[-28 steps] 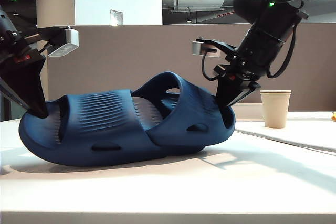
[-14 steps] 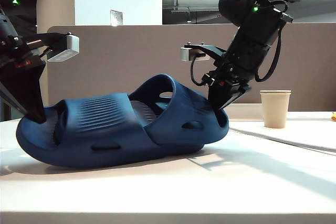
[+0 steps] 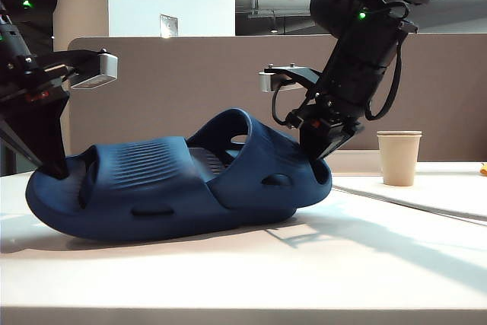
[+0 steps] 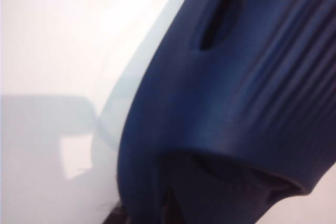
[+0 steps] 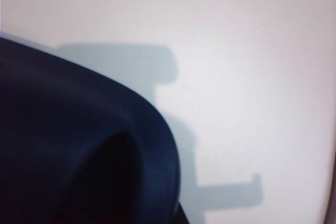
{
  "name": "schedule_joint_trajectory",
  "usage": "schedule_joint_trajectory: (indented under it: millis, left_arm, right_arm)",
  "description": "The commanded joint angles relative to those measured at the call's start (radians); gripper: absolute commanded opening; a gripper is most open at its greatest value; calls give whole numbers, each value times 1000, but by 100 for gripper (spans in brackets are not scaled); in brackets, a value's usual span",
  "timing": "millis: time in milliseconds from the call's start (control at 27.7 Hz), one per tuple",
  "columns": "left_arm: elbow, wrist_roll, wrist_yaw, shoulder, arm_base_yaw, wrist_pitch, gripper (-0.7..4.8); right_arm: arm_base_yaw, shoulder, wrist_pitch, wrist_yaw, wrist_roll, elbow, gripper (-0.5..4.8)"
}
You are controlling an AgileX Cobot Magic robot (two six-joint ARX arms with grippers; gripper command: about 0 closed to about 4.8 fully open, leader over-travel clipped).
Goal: Interlock the pair of blue slippers on the table with their fronts facing up.
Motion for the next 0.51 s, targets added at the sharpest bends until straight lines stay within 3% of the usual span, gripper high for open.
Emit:
schedule_joint_trajectory:
  millis: [36, 217, 506]
  left_arm:
    - [10, 5, 88, -2, -20, 148, -4]
    - [10, 5, 47, -2, -15, 140, -4]
    - [10, 8, 26, -2, -1, 118, -4]
  right_arm:
    - [28, 15, 21, -101, 11, -5, 94]
    - [13, 14, 24, 2, 25, -5, 144]
    - [-51, 14, 21, 16, 76, -5, 149]
